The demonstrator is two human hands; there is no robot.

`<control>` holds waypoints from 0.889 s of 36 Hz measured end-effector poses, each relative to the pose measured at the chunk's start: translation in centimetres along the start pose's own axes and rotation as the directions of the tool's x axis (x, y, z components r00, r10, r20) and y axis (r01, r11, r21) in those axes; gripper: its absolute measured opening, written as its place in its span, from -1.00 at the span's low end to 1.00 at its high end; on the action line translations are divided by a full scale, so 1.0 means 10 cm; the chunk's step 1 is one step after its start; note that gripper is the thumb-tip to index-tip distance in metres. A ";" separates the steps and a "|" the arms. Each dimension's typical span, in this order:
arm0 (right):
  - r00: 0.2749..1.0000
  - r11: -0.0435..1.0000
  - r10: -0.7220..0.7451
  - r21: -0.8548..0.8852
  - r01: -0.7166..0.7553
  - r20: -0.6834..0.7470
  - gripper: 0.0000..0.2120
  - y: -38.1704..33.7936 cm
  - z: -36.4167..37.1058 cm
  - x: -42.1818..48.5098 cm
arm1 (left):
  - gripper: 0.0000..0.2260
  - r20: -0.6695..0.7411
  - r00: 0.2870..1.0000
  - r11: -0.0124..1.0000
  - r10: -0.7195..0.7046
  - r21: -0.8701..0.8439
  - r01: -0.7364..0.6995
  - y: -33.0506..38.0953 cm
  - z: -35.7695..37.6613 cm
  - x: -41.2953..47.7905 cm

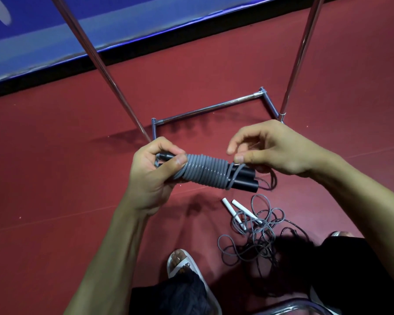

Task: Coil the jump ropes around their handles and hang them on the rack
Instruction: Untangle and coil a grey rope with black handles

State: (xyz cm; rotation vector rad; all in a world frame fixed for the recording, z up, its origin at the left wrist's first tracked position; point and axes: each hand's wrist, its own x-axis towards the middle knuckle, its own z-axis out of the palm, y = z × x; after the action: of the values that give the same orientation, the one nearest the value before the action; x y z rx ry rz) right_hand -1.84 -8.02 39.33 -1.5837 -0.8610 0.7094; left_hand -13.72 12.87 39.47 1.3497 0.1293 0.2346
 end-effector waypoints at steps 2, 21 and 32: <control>0.998 0.988 0.032 0.148 -0.039 0.047 -0.89 0.04 0.00 -0.01 | -0.97 0.017 1.000 1.000 -0.001 -0.005 0.001 -0.01 0.01 -0.01; 0.989 0.708 -0.009 0.700 -0.099 0.149 -0.74 0.24 0.19 0.02 | -0.71 0.088 0.995 0.962 -0.046 -0.266 0.068 -0.04 0.03 -0.01; 0.972 0.717 0.094 0.692 0.085 -0.217 -0.85 0.13 0.36 0.07 | -0.93 -0.193 0.973 0.913 -0.126 -0.407 0.038 -0.06 0.15 0.03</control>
State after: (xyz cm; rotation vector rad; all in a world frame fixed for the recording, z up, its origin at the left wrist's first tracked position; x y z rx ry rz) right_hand -4.23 -5.64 37.39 -0.9433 -0.3280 0.7167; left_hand -13.07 11.40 39.24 0.9036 0.3038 0.3176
